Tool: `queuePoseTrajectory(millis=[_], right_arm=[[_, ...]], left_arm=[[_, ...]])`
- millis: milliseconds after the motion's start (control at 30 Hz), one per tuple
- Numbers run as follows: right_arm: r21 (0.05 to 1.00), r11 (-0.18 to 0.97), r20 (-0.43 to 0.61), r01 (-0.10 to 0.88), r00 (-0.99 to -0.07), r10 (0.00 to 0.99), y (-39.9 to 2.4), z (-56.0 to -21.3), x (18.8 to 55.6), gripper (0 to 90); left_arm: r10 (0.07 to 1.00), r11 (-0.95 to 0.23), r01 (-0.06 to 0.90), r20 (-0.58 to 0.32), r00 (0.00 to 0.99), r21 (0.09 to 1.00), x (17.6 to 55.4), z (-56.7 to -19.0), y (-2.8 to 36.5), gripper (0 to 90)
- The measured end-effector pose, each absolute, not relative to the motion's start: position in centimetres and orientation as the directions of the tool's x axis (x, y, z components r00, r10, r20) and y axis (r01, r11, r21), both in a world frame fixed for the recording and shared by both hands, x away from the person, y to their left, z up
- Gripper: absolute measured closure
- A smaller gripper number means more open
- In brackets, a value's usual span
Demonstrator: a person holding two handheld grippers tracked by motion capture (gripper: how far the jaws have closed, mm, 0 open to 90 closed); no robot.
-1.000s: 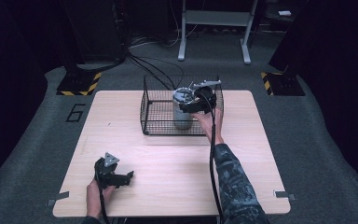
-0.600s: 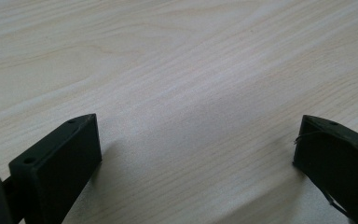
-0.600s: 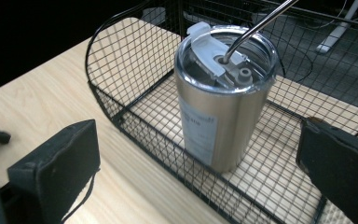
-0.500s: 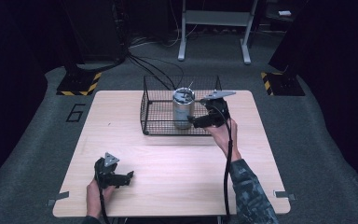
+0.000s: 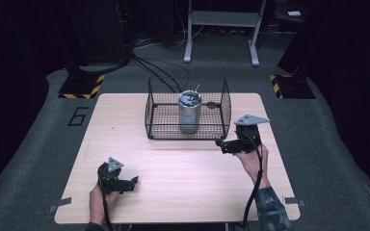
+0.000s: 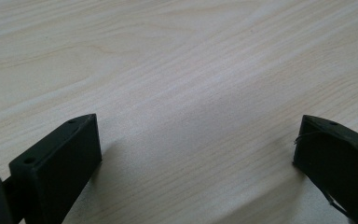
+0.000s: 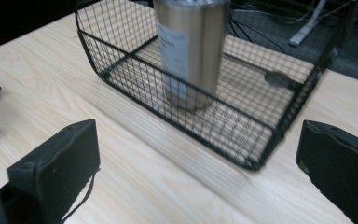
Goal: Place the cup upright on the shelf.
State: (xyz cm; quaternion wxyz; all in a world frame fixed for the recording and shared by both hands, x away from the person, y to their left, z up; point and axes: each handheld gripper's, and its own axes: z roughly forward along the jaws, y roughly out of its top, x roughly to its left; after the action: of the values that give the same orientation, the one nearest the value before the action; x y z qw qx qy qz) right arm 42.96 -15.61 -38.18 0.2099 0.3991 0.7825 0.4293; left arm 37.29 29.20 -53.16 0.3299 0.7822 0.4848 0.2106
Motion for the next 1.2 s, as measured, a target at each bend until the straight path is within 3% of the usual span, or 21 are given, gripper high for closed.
queuePoseTrajectory(millis=[500, 933, 1200], right_arm=[[0.808, 0.261, 0.029, 0.529, -0.477, 0.878, -21.1, -43.6, 38.0, 0.0], [0.734, 0.167, 0.084, 0.658, -0.332, 0.940, -25.2, -51.5, 34.6, 0.0], [0.718, 0.186, 0.033, 0.671, -0.300, 0.953, -26.0, -52.8, 34.3, 0.0]], left_arm=[[0.898, -0.312, 0.619, 0.011, 0.441, 0.721, 37.3, -53.2, 29.2, 0.4], [0.896, -0.317, 0.623, 0.011, 0.444, 0.715, 37.3, -53.1, 29.2, 0.4], [0.896, -0.316, 0.623, 0.011, 0.443, 0.715, 37.3, -53.1, 29.2, 0.4]])
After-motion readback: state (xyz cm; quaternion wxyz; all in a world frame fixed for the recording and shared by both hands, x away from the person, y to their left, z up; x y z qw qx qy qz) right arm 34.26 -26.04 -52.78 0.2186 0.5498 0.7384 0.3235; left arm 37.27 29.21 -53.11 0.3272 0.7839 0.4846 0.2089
